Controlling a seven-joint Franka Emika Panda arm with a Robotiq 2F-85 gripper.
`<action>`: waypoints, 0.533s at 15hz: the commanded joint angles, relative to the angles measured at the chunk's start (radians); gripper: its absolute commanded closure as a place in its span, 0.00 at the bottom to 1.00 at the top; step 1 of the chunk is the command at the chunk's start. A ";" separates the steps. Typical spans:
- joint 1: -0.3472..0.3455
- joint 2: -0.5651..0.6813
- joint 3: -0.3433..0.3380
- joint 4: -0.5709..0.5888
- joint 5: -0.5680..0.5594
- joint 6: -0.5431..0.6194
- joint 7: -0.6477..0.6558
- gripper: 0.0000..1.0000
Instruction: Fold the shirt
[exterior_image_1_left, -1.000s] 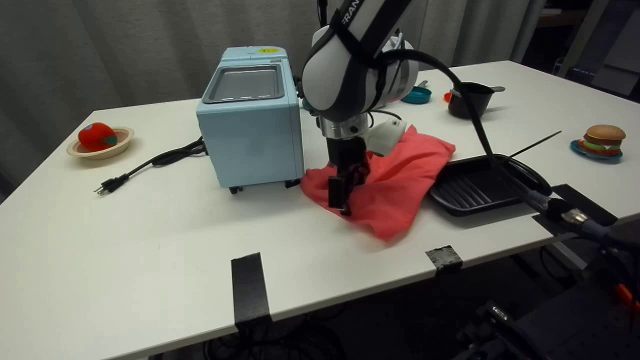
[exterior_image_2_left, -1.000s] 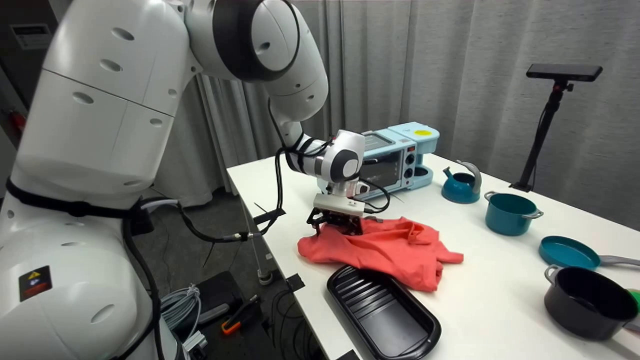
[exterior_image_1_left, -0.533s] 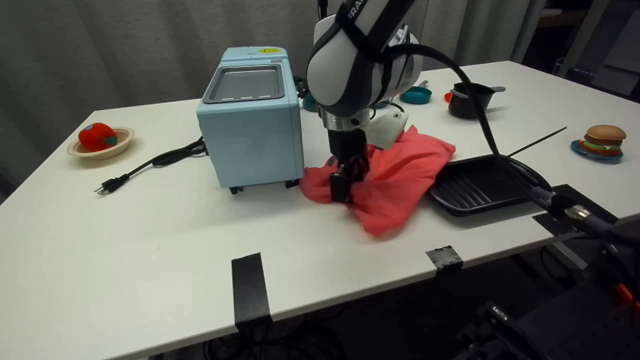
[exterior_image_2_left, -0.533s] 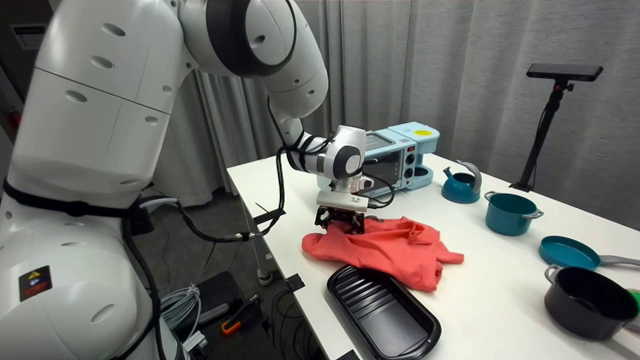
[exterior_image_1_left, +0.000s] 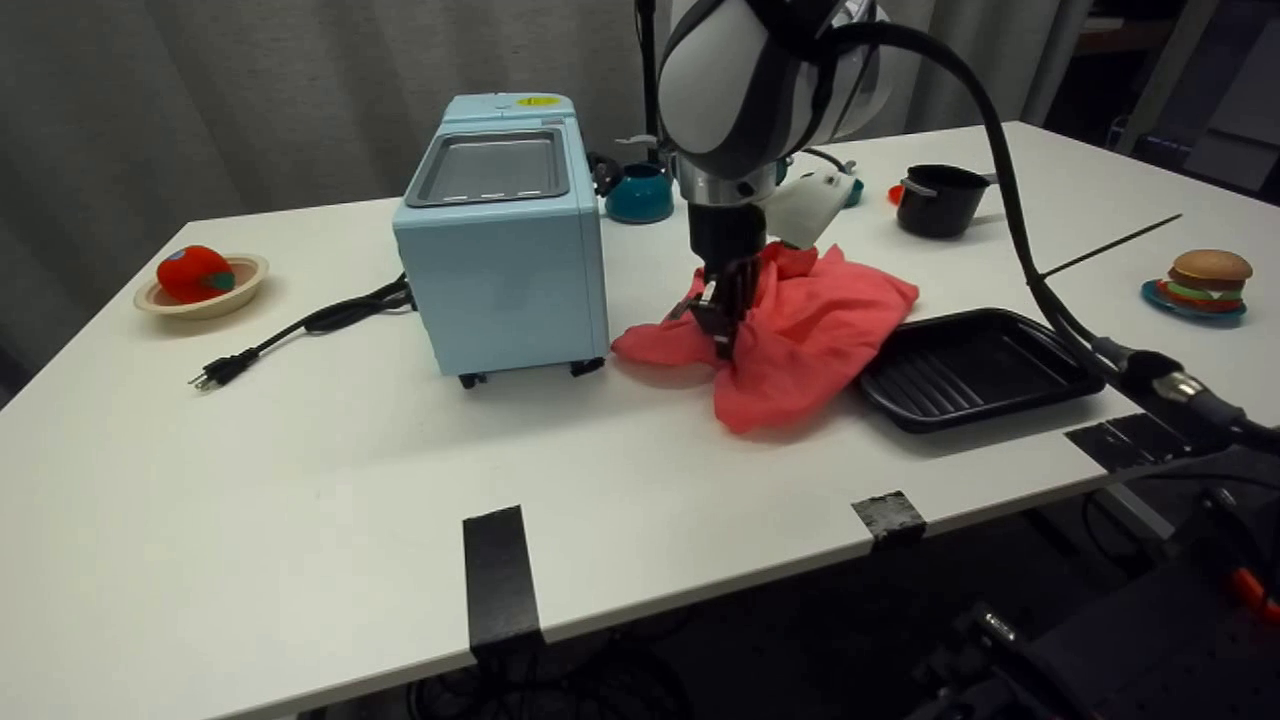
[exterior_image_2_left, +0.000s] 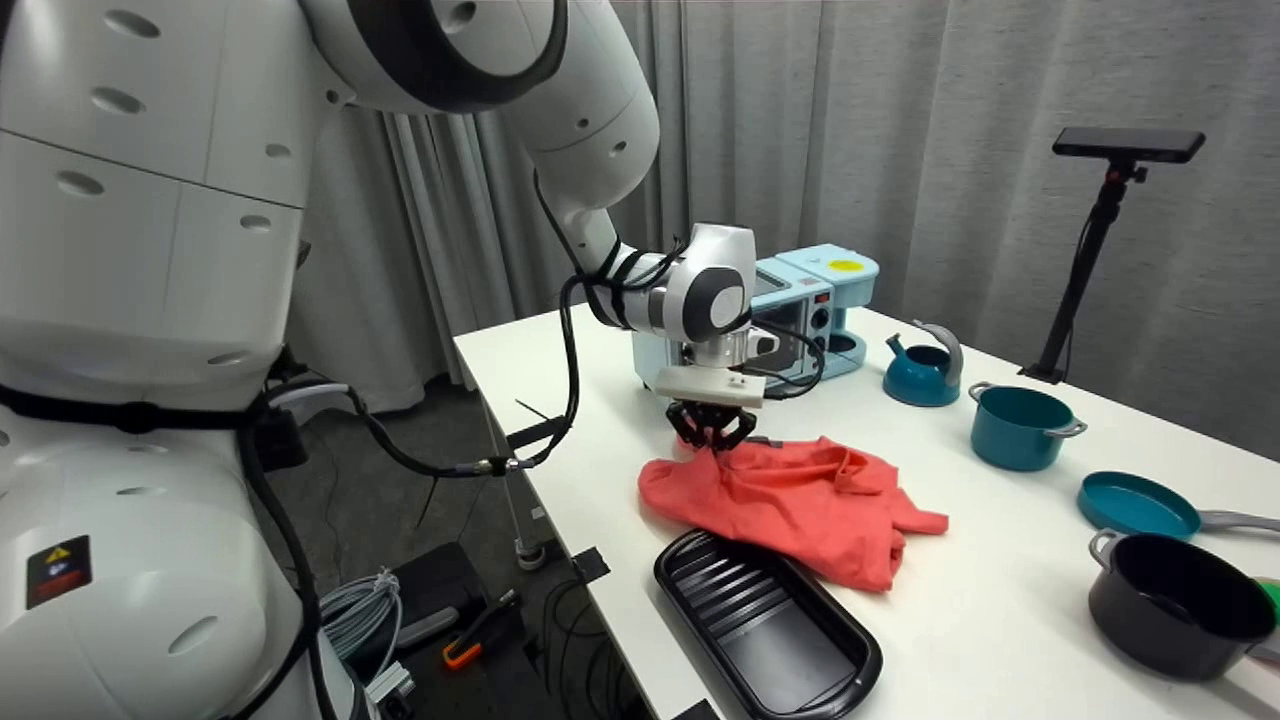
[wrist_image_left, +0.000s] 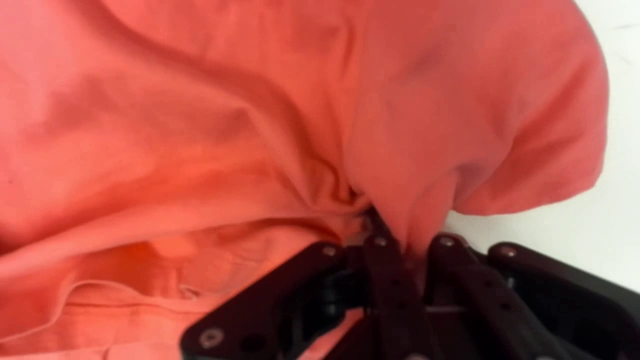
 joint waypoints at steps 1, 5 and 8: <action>-0.051 -0.083 0.012 -0.055 0.033 0.018 -0.025 0.97; -0.169 -0.136 0.072 -0.016 0.239 -0.058 -0.189 0.97; -0.252 -0.159 0.079 0.057 0.417 -0.171 -0.331 0.97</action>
